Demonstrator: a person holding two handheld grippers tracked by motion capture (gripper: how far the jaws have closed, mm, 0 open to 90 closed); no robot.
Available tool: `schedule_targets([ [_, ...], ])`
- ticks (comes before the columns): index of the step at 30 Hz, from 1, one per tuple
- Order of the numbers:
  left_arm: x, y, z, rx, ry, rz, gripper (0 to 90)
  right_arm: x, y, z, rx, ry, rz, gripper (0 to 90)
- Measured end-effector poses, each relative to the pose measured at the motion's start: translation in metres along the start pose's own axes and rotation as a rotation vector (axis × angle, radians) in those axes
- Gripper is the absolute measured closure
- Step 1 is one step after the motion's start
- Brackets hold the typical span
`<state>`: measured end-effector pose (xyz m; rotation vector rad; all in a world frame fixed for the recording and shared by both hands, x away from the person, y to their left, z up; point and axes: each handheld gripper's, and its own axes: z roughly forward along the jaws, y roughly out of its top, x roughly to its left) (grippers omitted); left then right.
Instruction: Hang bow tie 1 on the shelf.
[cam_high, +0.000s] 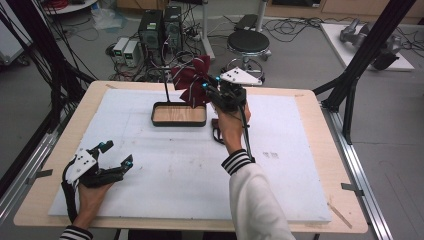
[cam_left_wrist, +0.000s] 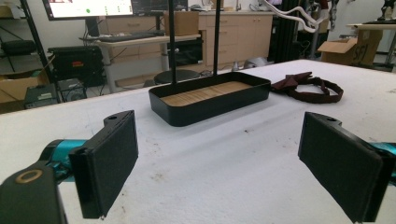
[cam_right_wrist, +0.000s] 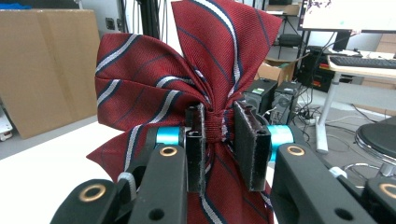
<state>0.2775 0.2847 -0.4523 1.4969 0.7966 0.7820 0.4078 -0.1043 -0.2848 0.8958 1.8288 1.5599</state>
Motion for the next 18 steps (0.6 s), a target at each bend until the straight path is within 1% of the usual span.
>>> schedule_targets([
  [4,0.0,0.0,0.0,-0.003,0.0,-0.002,12.4,-0.001,0.002,0.004,-0.007,-0.002,0.009,75.0],
  [8,0.0,0.0,0.0,-0.002,0.0,-0.002,12.5,-0.001,0.002,0.01,-0.002,0.003,0.022,75.0],
  [14,0.0,0.0,0.0,-0.002,-0.001,-0.005,12.4,0.001,0.003,0.018,0.003,0.004,0.021,75.0],
  [18,0.0,0.0,0.0,-0.001,-0.001,-0.003,12.5,-0.001,0.004,0.023,0.002,-0.004,0.023,75.0],
])
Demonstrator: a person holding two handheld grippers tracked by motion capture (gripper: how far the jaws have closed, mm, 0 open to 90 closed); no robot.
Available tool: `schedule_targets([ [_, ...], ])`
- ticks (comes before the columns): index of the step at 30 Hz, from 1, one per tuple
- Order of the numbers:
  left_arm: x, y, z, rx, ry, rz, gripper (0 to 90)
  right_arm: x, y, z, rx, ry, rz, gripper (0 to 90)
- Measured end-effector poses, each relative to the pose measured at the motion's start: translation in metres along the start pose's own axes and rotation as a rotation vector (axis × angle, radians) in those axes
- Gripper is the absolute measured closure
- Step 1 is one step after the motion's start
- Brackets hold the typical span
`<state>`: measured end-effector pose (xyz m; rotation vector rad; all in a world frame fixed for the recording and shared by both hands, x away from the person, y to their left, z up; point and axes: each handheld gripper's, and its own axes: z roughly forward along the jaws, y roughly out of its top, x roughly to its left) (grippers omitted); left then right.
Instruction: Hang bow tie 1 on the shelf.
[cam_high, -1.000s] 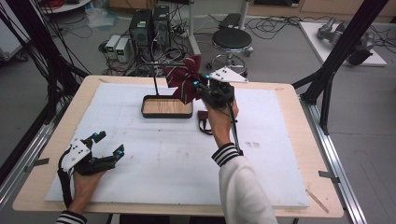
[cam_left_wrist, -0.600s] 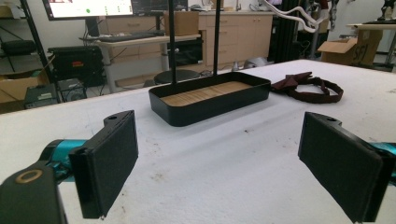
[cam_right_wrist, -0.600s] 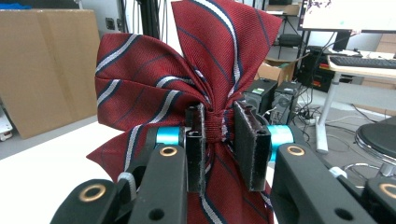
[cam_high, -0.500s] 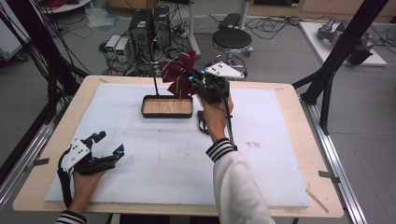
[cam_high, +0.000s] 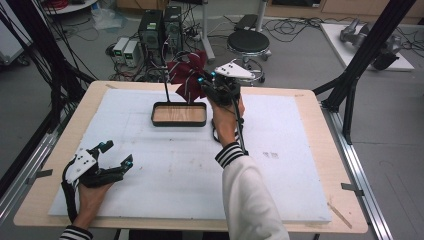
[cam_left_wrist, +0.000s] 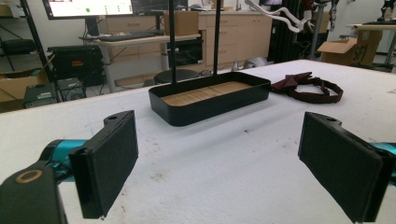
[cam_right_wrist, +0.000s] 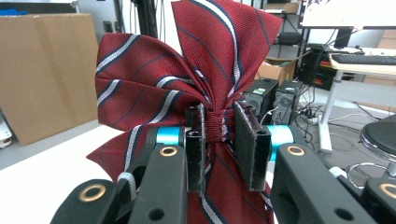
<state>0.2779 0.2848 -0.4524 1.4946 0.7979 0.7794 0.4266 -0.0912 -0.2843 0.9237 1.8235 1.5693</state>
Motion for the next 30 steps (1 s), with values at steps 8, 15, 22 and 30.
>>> schedule_targets([
  [8,0.0,0.0,0.0,0.001,0.0,-0.003,12.5,-0.01,-0.002,0.004,0.006,-0.034,0.004,75.0],
  [15,0.0,0.0,0.0,0.001,-0.001,-0.005,12.5,-0.023,-0.006,0.006,0.009,-0.064,0.012,75.0],
  [22,0.0,0.0,0.0,0.002,-0.001,-0.005,12.5,-0.034,-0.01,0.008,0.016,-0.084,0.012,75.0],
  [30,0.0,0.0,0.0,0.002,-0.001,-0.004,12.5,-0.042,-0.015,0.011,0.03,-0.105,0.005,75.0],
])
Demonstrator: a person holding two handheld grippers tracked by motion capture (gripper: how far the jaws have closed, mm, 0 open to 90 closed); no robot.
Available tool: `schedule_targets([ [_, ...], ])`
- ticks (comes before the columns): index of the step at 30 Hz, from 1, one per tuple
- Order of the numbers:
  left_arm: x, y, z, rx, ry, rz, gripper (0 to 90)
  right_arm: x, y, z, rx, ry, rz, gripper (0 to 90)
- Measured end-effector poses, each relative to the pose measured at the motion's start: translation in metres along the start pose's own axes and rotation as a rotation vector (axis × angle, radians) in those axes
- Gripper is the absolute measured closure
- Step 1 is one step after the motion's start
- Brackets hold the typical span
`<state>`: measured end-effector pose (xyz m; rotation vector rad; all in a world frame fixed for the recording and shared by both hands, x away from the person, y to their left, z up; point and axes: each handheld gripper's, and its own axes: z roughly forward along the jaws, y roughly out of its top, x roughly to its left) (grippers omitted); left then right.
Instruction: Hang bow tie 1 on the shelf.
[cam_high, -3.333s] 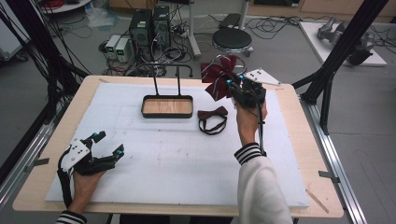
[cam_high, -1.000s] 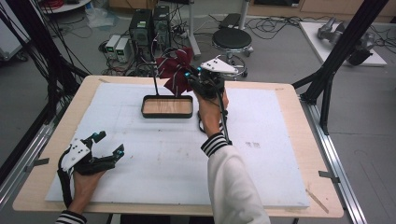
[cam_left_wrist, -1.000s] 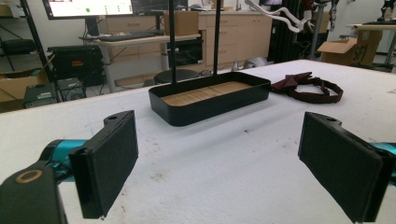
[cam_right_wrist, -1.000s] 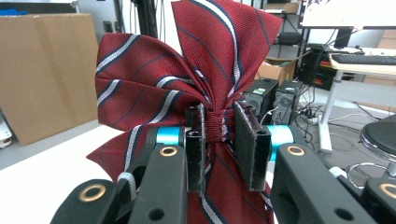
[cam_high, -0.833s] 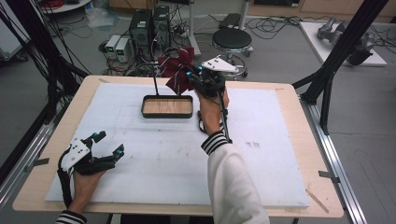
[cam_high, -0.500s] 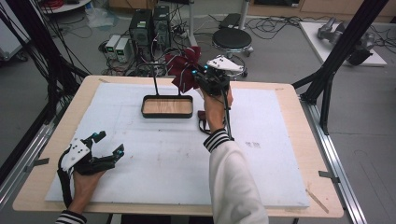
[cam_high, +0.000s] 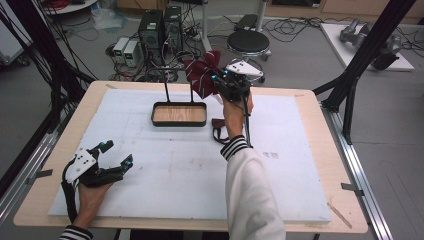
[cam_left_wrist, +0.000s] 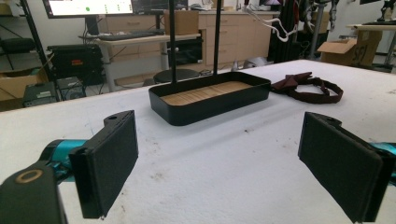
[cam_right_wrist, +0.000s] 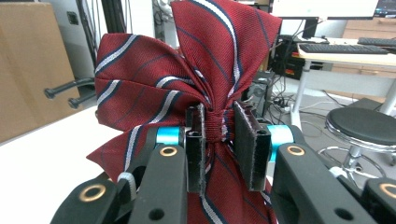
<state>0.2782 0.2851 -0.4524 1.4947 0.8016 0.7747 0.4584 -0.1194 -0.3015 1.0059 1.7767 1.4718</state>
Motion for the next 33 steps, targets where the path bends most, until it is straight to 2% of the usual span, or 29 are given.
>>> schedule_targets([
  [9,0.0,0.0,0.0,0.001,-0.001,0.001,12.5,-0.012,-0.006,0.003,0.013,-0.021,-0.029,74.9],
  [25,0.0,0.0,0.0,0.001,-0.002,0.005,12.5,-0.024,-0.014,0.005,0.065,-0.037,-0.02,74.8],
  [33,0.0,0.0,0.0,0.0,-0.002,0.005,12.5,-0.024,-0.018,0.006,0.081,-0.023,-0.019,74.5],
])
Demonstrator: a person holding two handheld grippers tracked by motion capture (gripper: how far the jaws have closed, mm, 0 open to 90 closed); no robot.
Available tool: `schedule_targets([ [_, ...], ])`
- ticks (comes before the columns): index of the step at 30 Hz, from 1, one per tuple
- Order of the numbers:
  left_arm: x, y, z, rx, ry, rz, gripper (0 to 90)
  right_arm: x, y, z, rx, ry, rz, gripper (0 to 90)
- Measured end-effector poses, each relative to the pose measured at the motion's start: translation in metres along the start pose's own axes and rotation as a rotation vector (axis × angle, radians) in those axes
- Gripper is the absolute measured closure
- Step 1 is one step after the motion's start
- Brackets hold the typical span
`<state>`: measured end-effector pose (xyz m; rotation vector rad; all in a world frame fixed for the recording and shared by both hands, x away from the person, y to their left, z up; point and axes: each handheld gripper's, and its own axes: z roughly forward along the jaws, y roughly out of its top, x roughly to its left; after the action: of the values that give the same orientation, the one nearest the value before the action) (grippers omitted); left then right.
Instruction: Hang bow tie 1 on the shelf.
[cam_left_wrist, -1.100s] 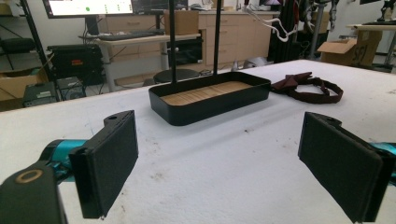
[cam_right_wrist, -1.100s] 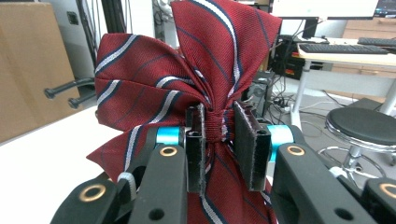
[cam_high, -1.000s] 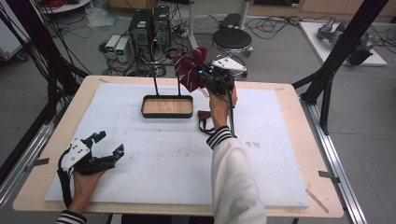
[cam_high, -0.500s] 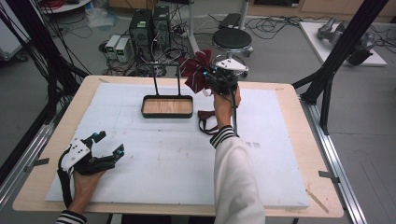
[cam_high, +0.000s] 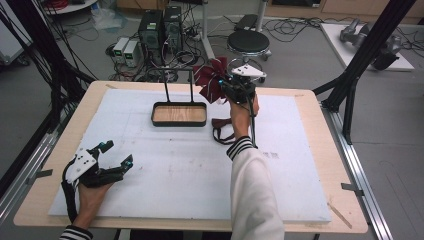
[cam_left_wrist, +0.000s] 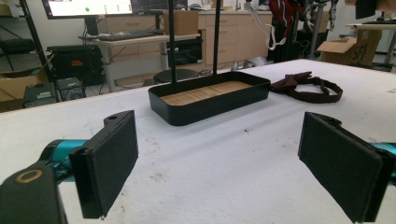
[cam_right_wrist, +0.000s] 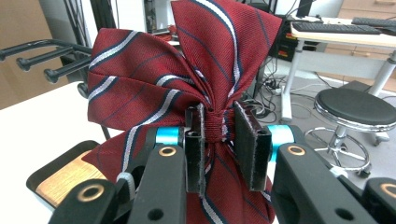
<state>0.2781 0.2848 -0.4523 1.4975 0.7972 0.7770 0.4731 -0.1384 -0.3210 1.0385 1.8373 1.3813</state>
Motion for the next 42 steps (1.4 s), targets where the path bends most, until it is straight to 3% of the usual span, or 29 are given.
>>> schedule_targets([
  [25,0.0,0.0,0.0,0.0,0.0,-0.002,12.5,0.002,-0.012,0.007,0.081,0.035,-0.043,72.3],
  [29,0.0,0.0,0.0,0.001,0.0,0.0,12.5,0.003,-0.013,0.009,0.093,0.049,-0.039,62.6],
  [30,0.0,0.0,0.0,0.0,0.0,0.0,12.5,0.004,-0.015,0.011,0.107,0.066,-0.035,49.4],
  [31,0.0,0.0,0.0,0.0,0.0,0.0,12.5,0.004,-0.015,0.011,0.107,0.066,-0.035,49.4],
  [32,0.0,0.0,0.0,0.001,0.0,0.0,12.5,0.005,-0.016,0.013,0.127,0.098,-0.036,34.7],
  [34,0.0,0.0,0.0,0.001,0.0,0.0,12.5,0.007,-0.017,0.014,0.137,0.096,-0.048,25.7],
  [36,0.0,0.0,0.0,0.0,0.001,0.001,12.5,0.008,-0.017,0.014,0.131,0.103,-0.052,21.0],
  [42,0.0,0.0,0.0,0.001,0.0,0.002,12.5,0.01,-0.015,0.012,0.124,0.114,-0.052,20.6],
])
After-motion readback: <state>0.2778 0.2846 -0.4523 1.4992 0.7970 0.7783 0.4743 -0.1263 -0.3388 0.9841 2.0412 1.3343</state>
